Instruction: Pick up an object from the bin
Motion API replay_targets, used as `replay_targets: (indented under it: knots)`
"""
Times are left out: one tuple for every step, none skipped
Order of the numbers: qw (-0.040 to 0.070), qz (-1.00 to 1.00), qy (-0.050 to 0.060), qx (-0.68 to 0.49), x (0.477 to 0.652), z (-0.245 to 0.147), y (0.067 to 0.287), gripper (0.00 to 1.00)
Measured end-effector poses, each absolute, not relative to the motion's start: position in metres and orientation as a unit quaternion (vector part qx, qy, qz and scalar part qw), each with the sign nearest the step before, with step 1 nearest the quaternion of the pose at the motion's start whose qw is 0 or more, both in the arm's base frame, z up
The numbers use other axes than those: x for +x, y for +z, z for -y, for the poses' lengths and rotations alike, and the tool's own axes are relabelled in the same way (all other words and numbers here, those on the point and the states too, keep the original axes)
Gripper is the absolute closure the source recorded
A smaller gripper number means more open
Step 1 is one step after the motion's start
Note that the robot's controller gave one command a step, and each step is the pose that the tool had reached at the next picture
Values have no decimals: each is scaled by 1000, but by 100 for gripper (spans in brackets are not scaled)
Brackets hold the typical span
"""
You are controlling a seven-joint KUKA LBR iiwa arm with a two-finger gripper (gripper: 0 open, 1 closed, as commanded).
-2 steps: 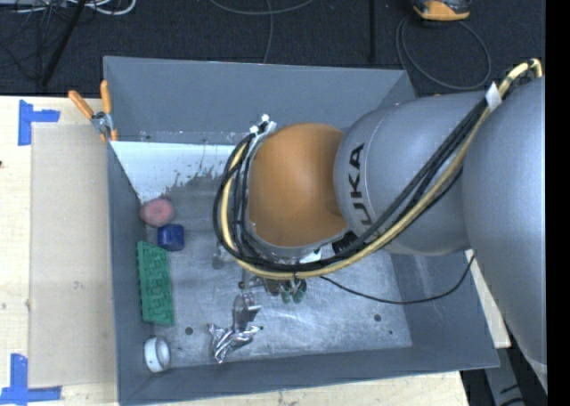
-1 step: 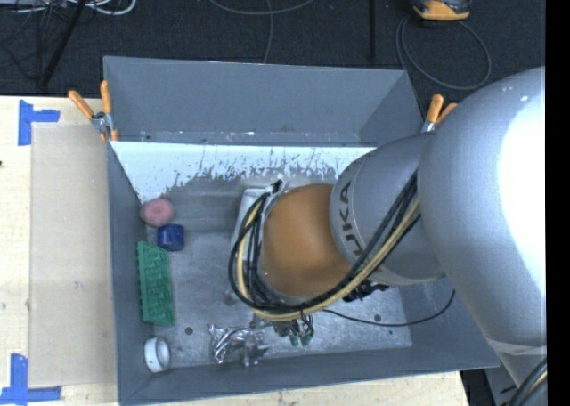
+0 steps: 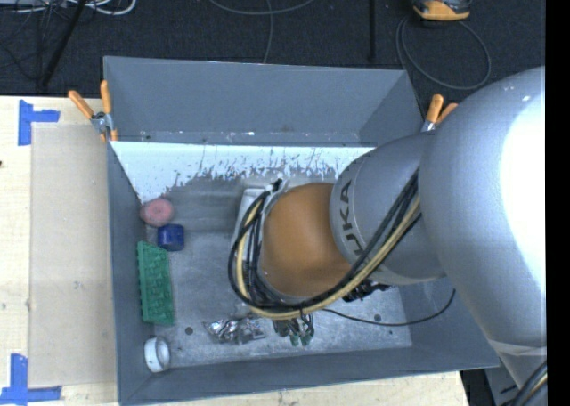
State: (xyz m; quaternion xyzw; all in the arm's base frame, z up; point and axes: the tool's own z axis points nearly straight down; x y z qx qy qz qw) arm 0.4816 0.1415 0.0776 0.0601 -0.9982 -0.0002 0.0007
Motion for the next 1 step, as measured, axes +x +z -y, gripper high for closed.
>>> replay_targets:
  knots:
    - [-3, 979, 0, 202, 476, -151, 221, 100]
